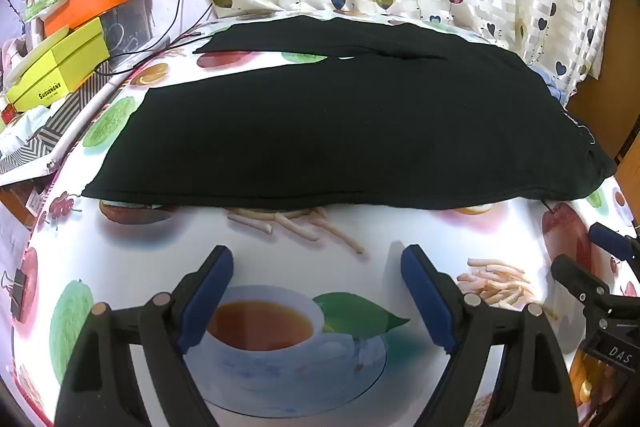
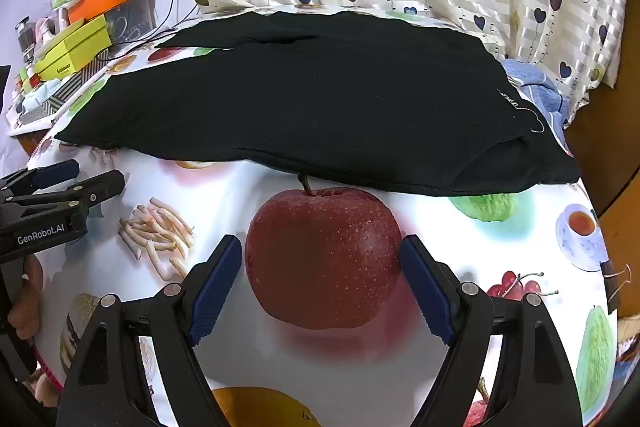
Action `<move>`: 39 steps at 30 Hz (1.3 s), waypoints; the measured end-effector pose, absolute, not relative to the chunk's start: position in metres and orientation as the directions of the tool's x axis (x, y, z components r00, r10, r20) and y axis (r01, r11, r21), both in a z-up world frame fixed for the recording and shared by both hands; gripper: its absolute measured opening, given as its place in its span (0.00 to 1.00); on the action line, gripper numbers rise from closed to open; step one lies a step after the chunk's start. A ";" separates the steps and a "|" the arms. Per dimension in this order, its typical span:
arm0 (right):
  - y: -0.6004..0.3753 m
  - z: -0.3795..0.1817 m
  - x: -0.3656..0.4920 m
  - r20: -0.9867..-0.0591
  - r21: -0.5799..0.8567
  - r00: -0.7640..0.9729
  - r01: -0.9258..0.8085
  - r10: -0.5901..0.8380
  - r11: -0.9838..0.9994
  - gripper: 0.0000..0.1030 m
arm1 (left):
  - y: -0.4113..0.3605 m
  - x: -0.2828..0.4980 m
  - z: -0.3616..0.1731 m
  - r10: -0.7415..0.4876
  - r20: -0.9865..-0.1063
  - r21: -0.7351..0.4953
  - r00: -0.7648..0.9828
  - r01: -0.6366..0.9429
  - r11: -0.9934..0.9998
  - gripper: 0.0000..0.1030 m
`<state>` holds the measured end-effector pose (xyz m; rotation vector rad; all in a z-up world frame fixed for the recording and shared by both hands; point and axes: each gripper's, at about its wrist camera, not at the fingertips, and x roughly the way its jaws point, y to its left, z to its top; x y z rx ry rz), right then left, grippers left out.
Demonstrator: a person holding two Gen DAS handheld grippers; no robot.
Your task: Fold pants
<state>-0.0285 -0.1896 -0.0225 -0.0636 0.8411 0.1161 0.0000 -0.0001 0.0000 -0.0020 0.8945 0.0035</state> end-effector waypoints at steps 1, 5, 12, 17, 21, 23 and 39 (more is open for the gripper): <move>-0.190 -0.022 -0.029 -0.744 -0.008 0.663 -0.128 0.080 0.992 0.79 | 0.000 0.000 0.000 0.002 -0.780 -0.001 0.626 -0.004 1.000 0.84; -0.190 -0.022 -0.029 -0.744 -0.008 0.663 -0.128 0.080 0.992 0.79 | 0.000 0.000 0.000 0.000 -0.779 -0.004 0.627 -0.004 1.000 0.84; -0.190 -0.022 -0.029 -0.744 -0.006 0.664 -0.128 0.081 0.992 0.79 | -0.001 0.000 0.000 0.002 -0.778 0.000 0.629 -0.004 1.000 0.84; -0.190 -0.022 -0.029 -0.744 -0.007 0.664 -0.128 0.080 0.992 0.79 | -0.002 0.000 0.000 0.006 -0.778 0.003 0.628 -0.006 1.000 0.84; -0.190 -0.022 -0.029 -0.744 -0.007 0.664 -0.127 0.080 0.992 0.79 | -0.004 -0.004 0.005 -0.003 -0.777 0.003 0.630 0.009 1.000 0.84; -0.190 -0.022 -0.029 -0.744 -0.008 0.664 -0.127 0.080 0.992 0.79 | -0.006 -0.005 0.007 -0.006 -0.777 0.005 0.630 0.016 1.000 0.84; -0.191 -0.022 -0.030 -0.743 -0.007 0.664 -0.127 0.080 0.992 0.79 | -0.010 -0.004 0.005 -0.005 -0.775 0.007 0.632 0.017 1.000 0.84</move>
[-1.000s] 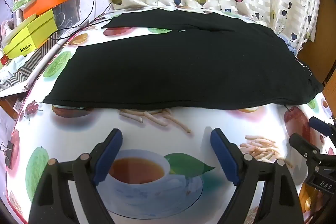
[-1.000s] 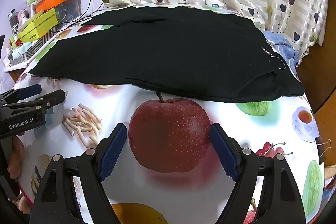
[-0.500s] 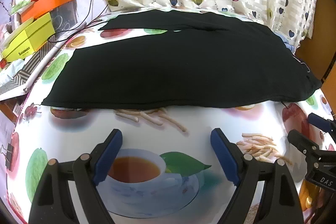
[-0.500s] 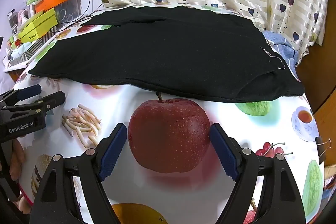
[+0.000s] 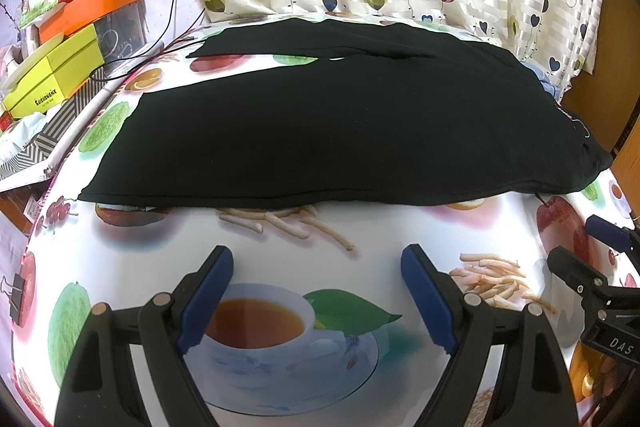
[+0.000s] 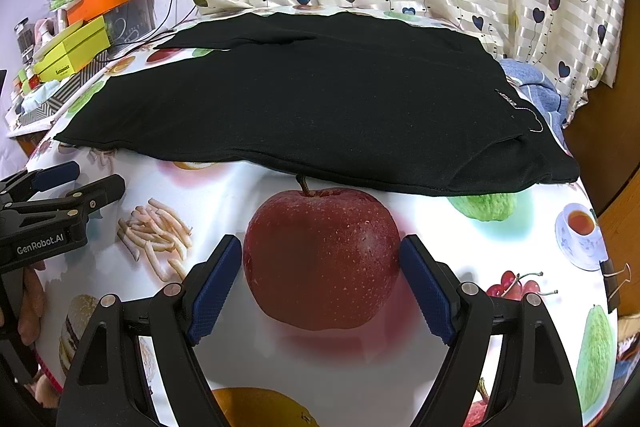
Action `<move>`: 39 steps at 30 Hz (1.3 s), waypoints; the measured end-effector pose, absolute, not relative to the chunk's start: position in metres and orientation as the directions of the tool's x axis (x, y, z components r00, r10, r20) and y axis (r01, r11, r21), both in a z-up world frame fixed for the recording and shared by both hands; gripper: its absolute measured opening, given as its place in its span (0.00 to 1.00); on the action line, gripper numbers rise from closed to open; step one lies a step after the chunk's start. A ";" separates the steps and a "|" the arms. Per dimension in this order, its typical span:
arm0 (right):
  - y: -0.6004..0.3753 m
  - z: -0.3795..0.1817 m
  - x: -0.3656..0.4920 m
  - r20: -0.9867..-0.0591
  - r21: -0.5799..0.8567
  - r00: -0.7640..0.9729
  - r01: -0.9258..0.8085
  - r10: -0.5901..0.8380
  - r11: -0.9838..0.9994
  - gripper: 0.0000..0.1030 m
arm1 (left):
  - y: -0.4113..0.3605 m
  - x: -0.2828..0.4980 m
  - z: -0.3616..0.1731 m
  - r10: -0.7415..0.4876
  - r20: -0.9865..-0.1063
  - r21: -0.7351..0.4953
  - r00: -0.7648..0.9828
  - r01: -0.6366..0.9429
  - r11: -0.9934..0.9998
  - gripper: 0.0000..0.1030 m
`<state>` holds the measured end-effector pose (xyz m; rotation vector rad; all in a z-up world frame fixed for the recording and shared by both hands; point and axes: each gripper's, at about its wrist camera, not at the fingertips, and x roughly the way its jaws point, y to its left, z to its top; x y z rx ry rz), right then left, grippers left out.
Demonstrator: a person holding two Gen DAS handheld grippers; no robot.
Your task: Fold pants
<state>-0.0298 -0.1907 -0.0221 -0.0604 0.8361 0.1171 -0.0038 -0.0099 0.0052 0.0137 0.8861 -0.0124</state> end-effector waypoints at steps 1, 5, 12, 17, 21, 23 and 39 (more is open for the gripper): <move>-0.191 -0.022 -0.030 -0.743 -0.007 0.665 -0.127 0.080 0.992 0.79 | -0.011 -0.004 0.005 -0.005 -0.775 0.007 0.632 0.016 1.000 0.84; -0.191 -0.022 -0.030 -0.741 -0.006 0.667 -0.127 0.081 0.992 0.79 | -0.010 -0.004 0.005 -0.005 -0.774 0.007 0.633 0.017 1.000 0.84; -0.191 -0.022 -0.030 -0.740 -0.006 0.668 -0.126 0.081 0.992 0.79 | -0.009 -0.004 0.005 -0.006 -0.774 0.006 0.633 0.018 1.000 0.84; -0.191 -0.022 -0.030 -0.740 -0.006 0.668 -0.126 0.080 0.992 0.79 | -0.009 -0.004 0.004 -0.006 -0.774 0.006 0.633 0.018 1.000 0.84; -0.191 -0.022 -0.029 -0.740 -0.006 0.668 -0.126 0.080 0.992 0.79 | -0.008 -0.004 0.004 -0.007 -0.774 0.006 0.633 0.018 1.000 0.84; -0.191 -0.022 -0.029 -0.740 -0.006 0.668 -0.126 0.080 0.992 0.79 | -0.009 -0.004 0.004 -0.007 -0.774 0.006 0.633 0.018 1.000 0.84; -0.191 -0.022 -0.029 -0.739 -0.007 0.669 -0.126 0.080 0.992 0.79 | -0.008 -0.004 0.004 -0.007 -0.773 0.005 0.634 0.018 1.000 0.84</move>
